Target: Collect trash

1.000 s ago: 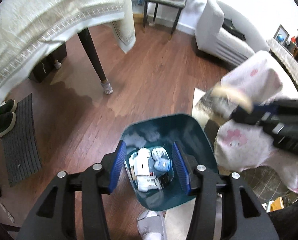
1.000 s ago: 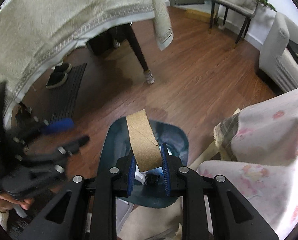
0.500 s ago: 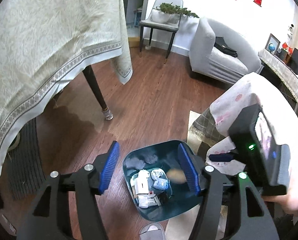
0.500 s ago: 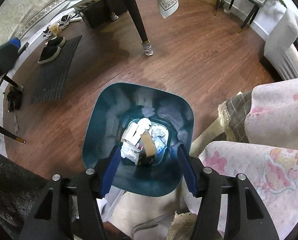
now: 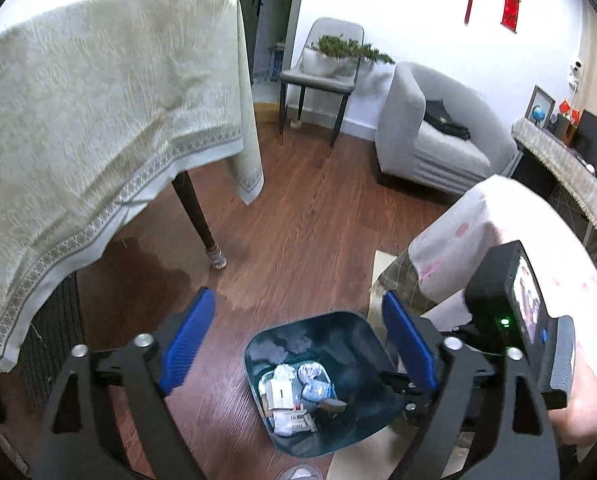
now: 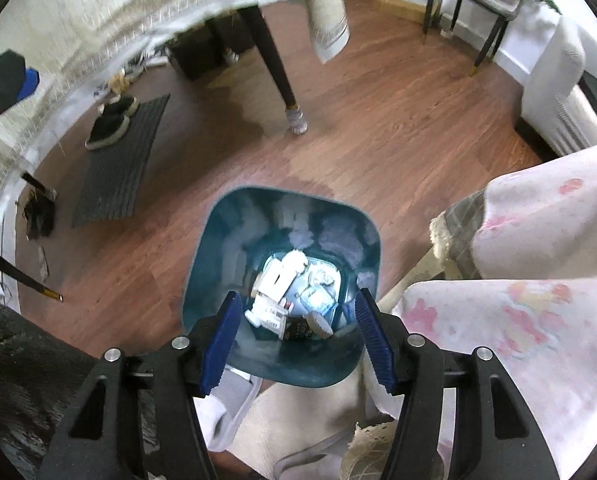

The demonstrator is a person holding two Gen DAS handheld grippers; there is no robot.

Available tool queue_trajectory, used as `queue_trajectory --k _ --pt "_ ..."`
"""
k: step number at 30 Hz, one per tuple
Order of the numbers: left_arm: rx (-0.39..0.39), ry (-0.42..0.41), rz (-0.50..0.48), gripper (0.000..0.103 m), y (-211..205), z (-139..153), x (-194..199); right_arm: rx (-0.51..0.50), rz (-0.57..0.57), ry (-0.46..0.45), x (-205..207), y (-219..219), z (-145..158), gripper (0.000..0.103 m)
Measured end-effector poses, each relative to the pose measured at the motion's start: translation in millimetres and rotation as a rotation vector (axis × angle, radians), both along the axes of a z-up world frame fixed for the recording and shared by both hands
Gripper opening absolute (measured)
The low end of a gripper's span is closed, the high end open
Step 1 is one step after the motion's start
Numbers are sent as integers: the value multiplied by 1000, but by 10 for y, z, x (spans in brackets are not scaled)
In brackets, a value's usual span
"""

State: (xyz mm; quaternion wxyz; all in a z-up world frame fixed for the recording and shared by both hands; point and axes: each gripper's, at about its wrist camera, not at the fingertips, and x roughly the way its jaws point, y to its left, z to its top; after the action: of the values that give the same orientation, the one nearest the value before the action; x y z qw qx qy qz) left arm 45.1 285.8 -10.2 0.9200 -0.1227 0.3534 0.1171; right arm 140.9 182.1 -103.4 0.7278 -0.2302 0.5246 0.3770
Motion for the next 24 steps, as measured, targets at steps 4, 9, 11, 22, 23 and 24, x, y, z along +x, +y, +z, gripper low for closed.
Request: queue_trajectory --k 4,9,11,22,23,24 --pt "19 -46 -28 96 -89 247 -87 75 -46 -80 -79 -226 360 79" --pt "45 -95 -54 99 -287 588 -251 132 -79 -200 -216 -518 862 91" --pt "73 -95 -58 99 -383 668 -325 158 -97 -242 -267 -679 1072 94" --pt "170 -160 -46 100 -790 913 -705 288 -255 -426 -659 -1778 1970 99" --pt "185 -164 -43 100 -833 919 -738 298 -273 -440 -683 -1869 1996 99" --pt "191 -169 -42 100 -865 925 -765 315 -299 -460 -711 -2001 2037 99"
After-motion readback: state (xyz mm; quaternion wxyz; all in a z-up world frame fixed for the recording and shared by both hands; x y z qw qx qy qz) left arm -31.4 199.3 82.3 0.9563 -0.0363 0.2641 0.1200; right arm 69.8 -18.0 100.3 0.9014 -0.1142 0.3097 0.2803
